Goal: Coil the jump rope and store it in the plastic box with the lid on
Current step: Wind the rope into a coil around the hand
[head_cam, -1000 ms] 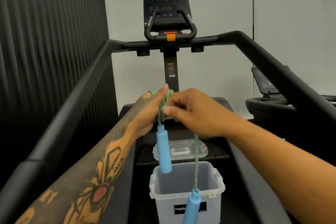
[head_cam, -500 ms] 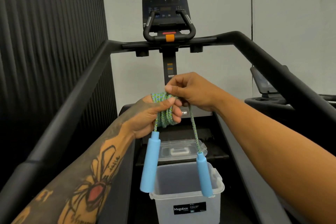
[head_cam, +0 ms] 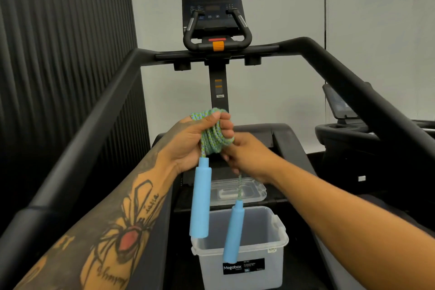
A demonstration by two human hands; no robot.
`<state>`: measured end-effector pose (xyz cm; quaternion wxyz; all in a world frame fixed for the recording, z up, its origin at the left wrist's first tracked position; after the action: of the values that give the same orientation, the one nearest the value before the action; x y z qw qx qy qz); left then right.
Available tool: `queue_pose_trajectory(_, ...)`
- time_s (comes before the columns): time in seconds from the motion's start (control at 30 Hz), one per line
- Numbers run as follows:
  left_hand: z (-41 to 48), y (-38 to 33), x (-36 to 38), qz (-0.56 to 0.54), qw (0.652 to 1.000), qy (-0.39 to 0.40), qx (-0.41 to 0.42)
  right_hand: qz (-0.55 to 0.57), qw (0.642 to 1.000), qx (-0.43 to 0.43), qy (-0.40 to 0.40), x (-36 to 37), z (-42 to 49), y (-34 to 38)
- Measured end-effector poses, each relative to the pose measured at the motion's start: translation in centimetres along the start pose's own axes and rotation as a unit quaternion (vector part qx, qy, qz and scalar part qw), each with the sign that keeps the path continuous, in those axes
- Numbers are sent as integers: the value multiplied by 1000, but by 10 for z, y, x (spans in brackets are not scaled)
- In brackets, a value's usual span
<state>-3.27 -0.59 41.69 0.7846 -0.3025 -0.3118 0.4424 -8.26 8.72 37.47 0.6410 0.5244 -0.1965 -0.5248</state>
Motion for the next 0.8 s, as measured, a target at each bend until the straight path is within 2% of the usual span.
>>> queue_pose_trajectory(0.17,11,-3,-16,42,997,-54,25,-198,980,-17,29,27,-45,-14)
queue_pose_trajectory(0.37,5,4,-13,83,995,-57,0,-351,930,-111,-15,22,-73,42)
queue_pose_trajectory(0.47,1,6,-1,72,996,7,-58,-375,917,-134,-39,18,-71,62)
queue_pose_trajectory(0.53,-7,5,9,45,991,72,-99,-372,914,-148,-61,11,-66,72)
queue_pose_trajectory(0.6,-13,2,17,22,983,147,-105,-375,908,-169,-85,4,-60,82)
queue_pose_trajectory(0.7,-18,-2,16,148,952,245,-112,-407,885,-194,-116,-7,-52,95)
queue_pose_trajectory(0.8,-21,2,13,257,916,266,-152,-377,899,-200,-97,-17,-42,98)
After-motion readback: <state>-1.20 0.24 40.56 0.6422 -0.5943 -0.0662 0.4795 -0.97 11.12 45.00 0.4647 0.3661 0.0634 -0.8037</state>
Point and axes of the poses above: each hand's wrist, its own z-axis towards the middle knuckle, its own x-axis out of the palm, y = z × x, the point moved 6 cm from there along z, towards the middle knuckle, and after that the axes turned 10 degrees about x, right-handed, at the moved point
